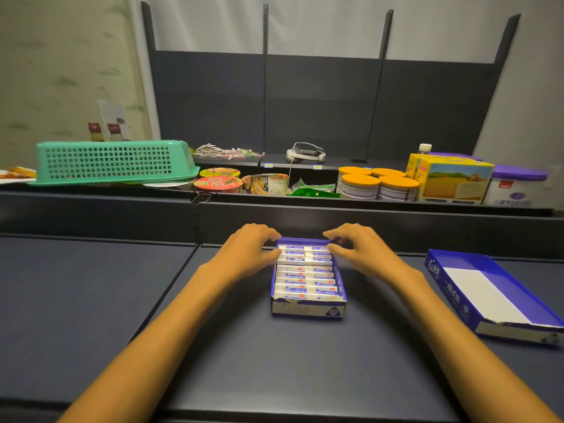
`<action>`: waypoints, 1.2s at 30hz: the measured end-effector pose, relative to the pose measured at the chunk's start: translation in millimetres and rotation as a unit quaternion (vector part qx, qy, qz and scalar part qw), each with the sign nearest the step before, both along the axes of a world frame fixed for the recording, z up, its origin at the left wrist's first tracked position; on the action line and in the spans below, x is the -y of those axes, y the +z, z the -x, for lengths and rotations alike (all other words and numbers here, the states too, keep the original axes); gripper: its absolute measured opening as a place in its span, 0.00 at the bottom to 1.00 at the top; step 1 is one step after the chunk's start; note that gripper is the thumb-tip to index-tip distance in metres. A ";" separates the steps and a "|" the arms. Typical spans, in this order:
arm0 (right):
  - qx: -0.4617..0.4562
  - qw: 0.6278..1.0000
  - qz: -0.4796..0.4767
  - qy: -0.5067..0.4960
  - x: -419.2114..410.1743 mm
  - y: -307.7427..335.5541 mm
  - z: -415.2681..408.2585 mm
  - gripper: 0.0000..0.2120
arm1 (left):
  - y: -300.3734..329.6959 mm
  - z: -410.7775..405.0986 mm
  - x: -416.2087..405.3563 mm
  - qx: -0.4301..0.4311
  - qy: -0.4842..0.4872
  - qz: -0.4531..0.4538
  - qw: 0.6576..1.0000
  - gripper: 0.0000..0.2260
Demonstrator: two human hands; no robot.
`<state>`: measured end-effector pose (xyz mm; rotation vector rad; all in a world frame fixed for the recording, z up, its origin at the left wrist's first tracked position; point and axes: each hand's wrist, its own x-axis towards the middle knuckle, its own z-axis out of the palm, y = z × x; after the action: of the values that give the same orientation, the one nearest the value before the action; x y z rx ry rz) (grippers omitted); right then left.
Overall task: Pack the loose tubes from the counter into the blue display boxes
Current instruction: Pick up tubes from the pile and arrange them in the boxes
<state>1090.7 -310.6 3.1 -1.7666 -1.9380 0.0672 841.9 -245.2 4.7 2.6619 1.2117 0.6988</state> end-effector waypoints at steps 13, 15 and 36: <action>0.054 0.997 0.002 0.051 25.0 12.1 85.6 0.24 | -5.1 90.5 36.7 -0.093 0.119 -0.016 0.988 0.26; 0.062 0.996 0.003 0.068 27.5 15.5 108.7 0.24 | -3.7 108.8 43.9 -0.096 0.127 -0.017 0.987 0.27; 0.143 0.963 -0.006 0.228 15.1 -9.6 533.5 0.27 | -14.5 525.7 134.5 -0.121 0.283 0.002 0.951 0.27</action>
<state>557.3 -325.6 -6.4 -1.3437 -2.5194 -0.0434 316.2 -379.7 -9.8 2.4455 2.0801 0.4264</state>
